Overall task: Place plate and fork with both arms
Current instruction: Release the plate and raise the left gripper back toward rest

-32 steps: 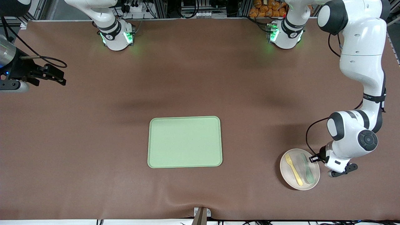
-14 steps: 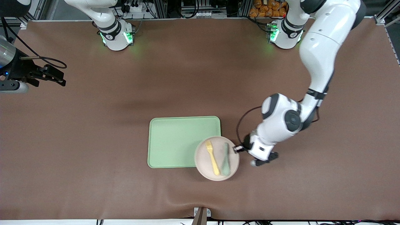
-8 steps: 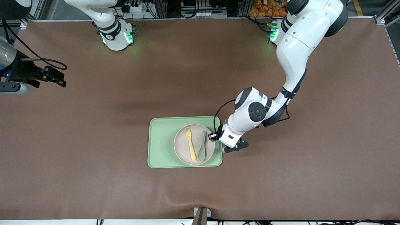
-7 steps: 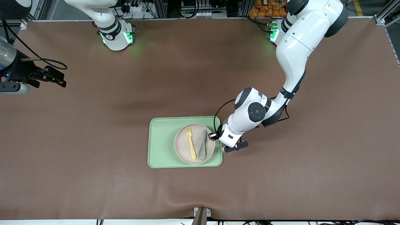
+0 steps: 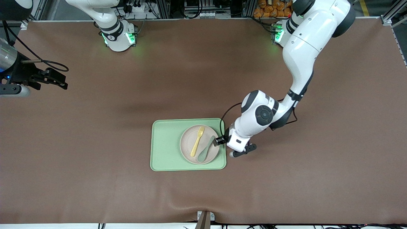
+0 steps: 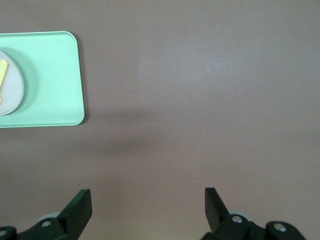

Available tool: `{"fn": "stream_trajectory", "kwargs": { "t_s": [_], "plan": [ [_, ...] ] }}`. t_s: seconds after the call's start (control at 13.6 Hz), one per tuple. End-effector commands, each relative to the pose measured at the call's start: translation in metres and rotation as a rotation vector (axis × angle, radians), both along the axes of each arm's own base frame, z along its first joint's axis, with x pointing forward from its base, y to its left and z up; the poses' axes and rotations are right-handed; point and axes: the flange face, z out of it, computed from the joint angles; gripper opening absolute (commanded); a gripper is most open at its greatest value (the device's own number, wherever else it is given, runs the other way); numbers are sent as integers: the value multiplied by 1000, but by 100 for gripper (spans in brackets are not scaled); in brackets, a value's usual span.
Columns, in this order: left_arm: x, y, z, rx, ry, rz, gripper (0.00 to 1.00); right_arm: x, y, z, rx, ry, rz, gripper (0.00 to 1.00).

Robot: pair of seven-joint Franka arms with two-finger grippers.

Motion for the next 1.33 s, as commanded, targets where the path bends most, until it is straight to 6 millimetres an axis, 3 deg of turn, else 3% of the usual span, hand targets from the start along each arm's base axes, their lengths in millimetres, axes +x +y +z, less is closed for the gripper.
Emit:
{"fn": "stream_trajectory", "kwargs": {
  "t_s": [0.0,0.44,0.66,0.81,1.03,1.25],
  "plan": [
    [19,46,43,61,-22,30,100,0,-1,0,9,-5,-9,100],
    [49,157,90,233,-20,44,100,3,-1,-5,23,0,-10,100],
    [51,189,99,265,8,12,100,3,-1,-6,23,2,-10,100],
    [50,210,116,286,17,-5,100,3,-1,-5,23,0,-10,100],
    [42,243,154,328,42,-73,100,4,-1,-7,23,3,-10,100],
    [19,249,213,376,55,-143,100,4,-1,-7,23,3,-10,100]
  ]
}}
